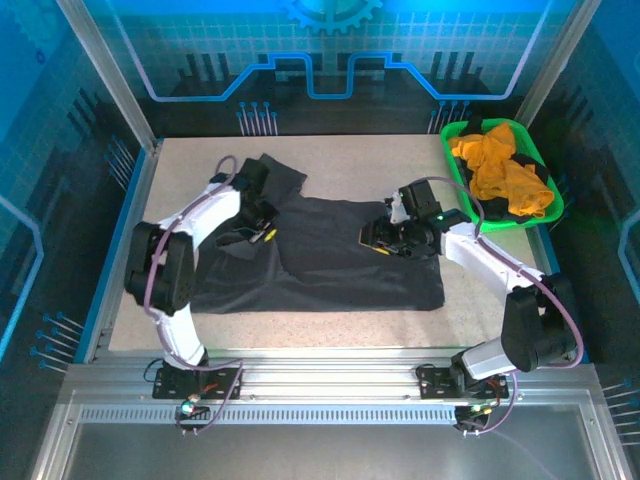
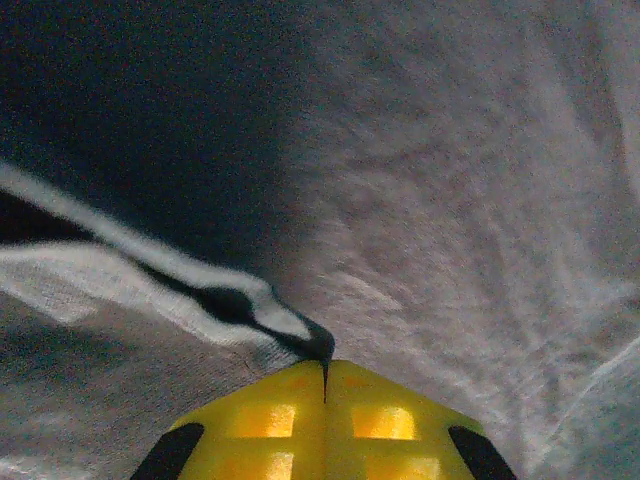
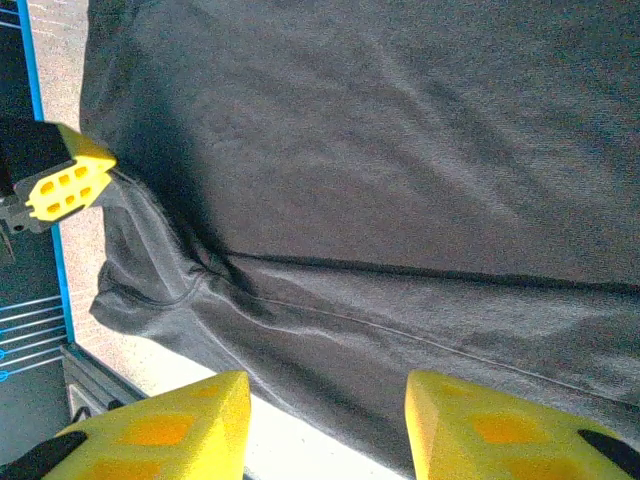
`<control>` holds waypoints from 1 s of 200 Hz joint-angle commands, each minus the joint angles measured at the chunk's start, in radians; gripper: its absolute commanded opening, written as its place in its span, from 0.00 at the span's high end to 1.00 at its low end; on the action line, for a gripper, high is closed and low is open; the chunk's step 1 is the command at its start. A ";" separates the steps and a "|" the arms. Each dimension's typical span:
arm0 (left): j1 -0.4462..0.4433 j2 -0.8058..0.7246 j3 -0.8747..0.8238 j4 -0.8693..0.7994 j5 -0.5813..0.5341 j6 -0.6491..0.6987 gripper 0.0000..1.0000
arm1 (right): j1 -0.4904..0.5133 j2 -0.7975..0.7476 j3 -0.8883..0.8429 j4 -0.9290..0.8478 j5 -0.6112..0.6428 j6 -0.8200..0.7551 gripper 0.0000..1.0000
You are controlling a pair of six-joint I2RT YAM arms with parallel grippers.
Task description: Fold and stack the t-shirts
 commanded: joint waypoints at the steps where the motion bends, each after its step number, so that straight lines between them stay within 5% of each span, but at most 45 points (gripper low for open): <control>1: -0.049 0.108 0.127 -0.222 -0.065 0.233 1.00 | -0.013 0.001 0.001 -0.020 -0.029 0.007 0.54; 25: -0.085 0.195 0.219 -0.311 -0.130 0.327 1.00 | -0.018 0.004 -0.008 -0.023 -0.045 0.005 0.53; 44: -0.101 0.193 0.243 -0.312 -0.169 0.351 0.58 | -0.020 0.005 -0.013 -0.028 -0.047 0.002 0.53; 75: -0.108 0.073 0.223 -0.285 -0.274 0.313 0.43 | -0.028 -0.001 -0.022 -0.053 -0.008 -0.003 0.53; 104: -0.074 -0.117 0.052 -0.249 -0.306 0.224 0.49 | -0.056 -0.052 -0.081 -0.125 0.118 0.001 0.56; 162: 0.214 -0.330 -0.495 0.082 0.074 0.041 0.70 | -0.139 -0.106 -0.287 -0.143 0.214 0.021 0.72; 200: 0.305 -0.264 -0.562 0.118 0.007 -0.055 0.75 | -0.138 0.022 -0.262 -0.165 0.318 0.033 0.76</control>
